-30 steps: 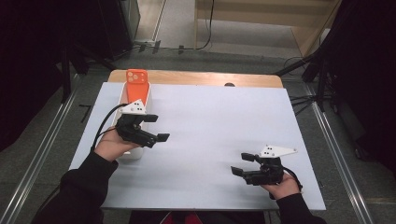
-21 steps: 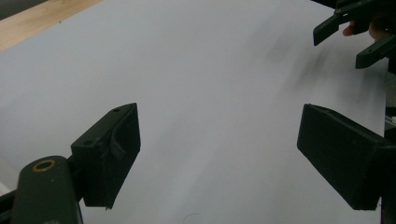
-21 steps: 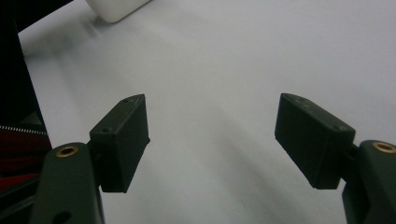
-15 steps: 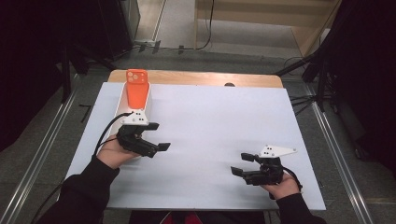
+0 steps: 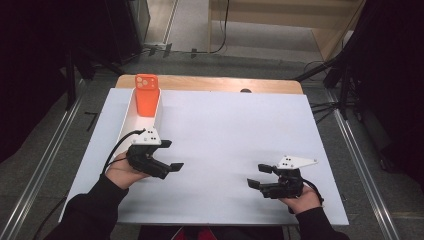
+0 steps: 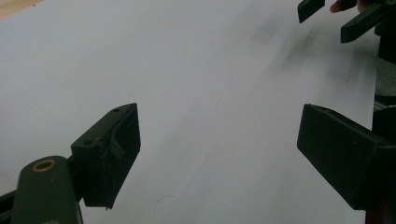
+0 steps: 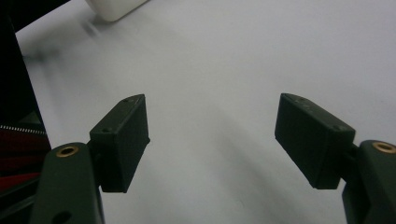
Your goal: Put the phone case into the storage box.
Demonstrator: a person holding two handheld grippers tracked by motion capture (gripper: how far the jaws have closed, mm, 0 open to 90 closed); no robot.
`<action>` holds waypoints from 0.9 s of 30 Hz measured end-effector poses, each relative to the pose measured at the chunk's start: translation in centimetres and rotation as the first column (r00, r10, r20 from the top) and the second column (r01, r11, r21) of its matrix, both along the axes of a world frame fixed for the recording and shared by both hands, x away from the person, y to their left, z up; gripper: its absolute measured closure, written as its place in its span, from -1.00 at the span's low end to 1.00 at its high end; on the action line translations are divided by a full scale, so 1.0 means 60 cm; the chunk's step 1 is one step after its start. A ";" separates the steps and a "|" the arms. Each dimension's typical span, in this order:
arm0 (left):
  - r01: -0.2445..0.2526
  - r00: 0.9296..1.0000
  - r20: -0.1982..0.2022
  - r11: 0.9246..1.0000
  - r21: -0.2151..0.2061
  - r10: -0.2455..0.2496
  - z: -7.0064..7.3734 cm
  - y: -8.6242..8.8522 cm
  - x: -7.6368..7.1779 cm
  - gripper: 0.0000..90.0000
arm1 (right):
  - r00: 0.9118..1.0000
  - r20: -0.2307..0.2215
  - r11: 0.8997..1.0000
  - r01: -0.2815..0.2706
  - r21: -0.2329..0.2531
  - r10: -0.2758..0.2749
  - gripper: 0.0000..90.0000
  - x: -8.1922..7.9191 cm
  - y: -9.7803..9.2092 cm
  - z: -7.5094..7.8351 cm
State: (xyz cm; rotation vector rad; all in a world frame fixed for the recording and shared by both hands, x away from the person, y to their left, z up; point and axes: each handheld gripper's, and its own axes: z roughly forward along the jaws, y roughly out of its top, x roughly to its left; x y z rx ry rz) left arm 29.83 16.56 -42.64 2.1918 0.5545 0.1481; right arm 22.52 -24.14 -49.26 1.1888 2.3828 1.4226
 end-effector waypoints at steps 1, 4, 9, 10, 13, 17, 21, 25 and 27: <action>0.003 1.000 -0.001 1.000 0.005 -0.003 -0.002 -0.001 -0.002 -0.70 | 1.000 0.001 1.000 0.001 0.000 -0.001 -0.45 0.000 0.000 0.000; 0.011 1.000 0.001 1.000 0.008 -0.011 -0.006 -0.002 -0.009 -0.70 | 1.000 -0.002 1.000 0.000 -0.001 0.000 -0.45 0.000 0.000 0.000; 0.017 1.000 0.004 1.000 0.023 -0.017 -0.014 -0.005 -0.016 -0.70 | 1.000 -0.006 1.000 0.001 -0.001 -0.001 -0.45 0.000 0.001 -0.001; 0.017 1.000 0.005 1.000 0.024 -0.017 -0.015 -0.004 -0.017 -0.70 | 1.000 -0.006 1.000 0.001 -0.001 -0.001 -0.45 0.000 0.001 -0.001; 0.018 1.000 -0.001 1.000 0.016 -0.018 -0.019 -0.005 -0.020 -0.70 | 1.000 -0.006 1.000 0.000 -0.001 0.000 -0.45 0.000 0.001 -0.001; 0.017 1.000 0.003 1.000 0.025 -0.017 -0.026 -0.006 -0.025 -0.70 | 1.000 -0.007 1.000 0.000 0.000 0.000 -0.45 0.000 0.000 -0.001; 0.020 1.000 0.000 0.999 0.037 -0.020 -0.033 -0.006 -0.029 -0.70 | 1.000 -0.005 1.000 0.000 -0.001 0.000 -0.45 0.000 0.000 -0.001; 0.023 1.000 0.002 0.999 0.036 -0.023 -0.037 -0.006 -0.033 -0.70 | 1.000 -0.005 1.000 -0.001 0.000 0.001 -0.45 0.000 0.000 -0.001; 0.027 1.000 0.010 0.999 0.046 -0.027 -0.040 -0.007 -0.035 -0.70 | 1.000 -0.005 1.000 -0.002 -0.001 0.002 -0.45 0.000 0.001 -0.001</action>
